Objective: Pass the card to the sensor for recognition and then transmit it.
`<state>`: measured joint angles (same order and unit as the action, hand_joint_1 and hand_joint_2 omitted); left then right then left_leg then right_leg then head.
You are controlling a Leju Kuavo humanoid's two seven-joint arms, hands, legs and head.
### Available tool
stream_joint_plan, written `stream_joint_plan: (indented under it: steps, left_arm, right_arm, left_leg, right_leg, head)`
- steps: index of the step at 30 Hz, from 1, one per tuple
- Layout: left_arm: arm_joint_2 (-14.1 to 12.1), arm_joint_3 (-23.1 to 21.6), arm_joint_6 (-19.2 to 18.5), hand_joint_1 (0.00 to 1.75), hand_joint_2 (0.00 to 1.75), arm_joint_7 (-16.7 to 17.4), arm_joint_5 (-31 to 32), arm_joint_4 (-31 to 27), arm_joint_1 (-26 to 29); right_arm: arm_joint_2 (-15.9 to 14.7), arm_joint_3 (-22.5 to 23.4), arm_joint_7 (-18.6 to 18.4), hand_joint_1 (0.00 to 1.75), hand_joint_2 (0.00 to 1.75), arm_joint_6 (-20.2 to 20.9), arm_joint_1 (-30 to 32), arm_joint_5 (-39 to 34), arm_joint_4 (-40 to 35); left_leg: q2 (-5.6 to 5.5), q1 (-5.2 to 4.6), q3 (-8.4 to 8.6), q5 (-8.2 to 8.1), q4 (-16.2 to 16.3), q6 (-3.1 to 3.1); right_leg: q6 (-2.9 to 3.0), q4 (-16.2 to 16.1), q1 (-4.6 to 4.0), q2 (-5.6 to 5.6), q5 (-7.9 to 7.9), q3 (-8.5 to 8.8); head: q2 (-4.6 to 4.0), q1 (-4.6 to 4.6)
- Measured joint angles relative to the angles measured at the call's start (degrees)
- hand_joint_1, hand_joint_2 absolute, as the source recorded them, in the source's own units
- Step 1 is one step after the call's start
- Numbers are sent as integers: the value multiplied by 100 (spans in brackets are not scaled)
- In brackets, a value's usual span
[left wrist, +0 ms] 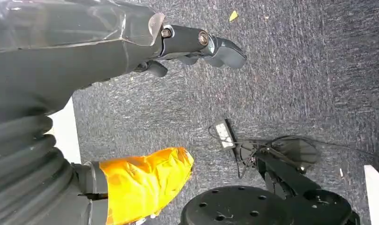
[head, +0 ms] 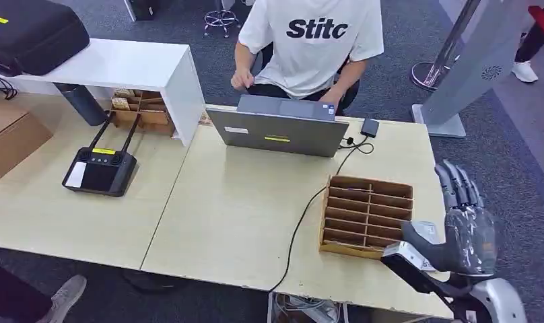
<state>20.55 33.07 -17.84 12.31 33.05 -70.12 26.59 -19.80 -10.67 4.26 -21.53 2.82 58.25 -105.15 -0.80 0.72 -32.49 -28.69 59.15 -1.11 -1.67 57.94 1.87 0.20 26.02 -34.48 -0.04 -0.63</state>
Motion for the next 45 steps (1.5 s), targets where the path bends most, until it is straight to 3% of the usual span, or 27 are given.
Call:
stream_joint_plan:
  steps: [14, 20, 25, 29, 34, 45]
  left_arm:
    - [0, 0, 0, 0, 175, 0, 0, 0, 0]
    - [0, -2, 2, 0, 175, 77, -50, -15, 10]
    - [0, -9, 18, 0, 175, 179, -127, -105, 45]
    - [2, -52, 164, 0, 175, 311, -352, -212, 134]
    - [2, -170, 227, 0, 175, 431, -476, -358, 268]
    - [0, -173, 164, 0, 175, 448, -363, -422, 268]
  right_arm:
    - [-74, -129, -7, 0, 175, 0, -49, 2, 207]
    - [-107, -179, -210, 0, 175, 188, -36, 92, 284]
    - [-107, -206, -214, 0, 175, 192, 87, -208, 312]
    - [-175, 59, -149, 0, 175, -28, 439, -354, 32]
    - [-452, 706, -11, 0, 175, 227, 991, -330, -439]
    - [-695, 855, -173, 0, 175, 422, 1316, -205, -466]
  left_leg:
    - [0, 0, 0, 0, 0, 0]
    - [0, 0, 0, 0, 0, 0]
    - [0, 0, 0, 0, 0, 0]
    - [-4, -4, 2, -1, 1, 1]
    - [5, -4, -3, -11, 1, 9]
    - [5, -3, 2, -9, 1, 8]
  right_leg:
    - [0, 0, 0, 0, 0, -1]
    - [0, 0, 0, 0, 0, -1]
    - [0, 0, 0, 0, 0, -3]
    - [-3, -1, 2, -4, 3, -6]
    - [-5, -2, 3, 3, 5, -5]
    - [-4, -1, 2, 2, 4, -2]
  head:
    - [0, 0]
    - [0, 0]
    - [0, -2]
    - [0, 0]
    - [0, 2]
    - [0, 0]
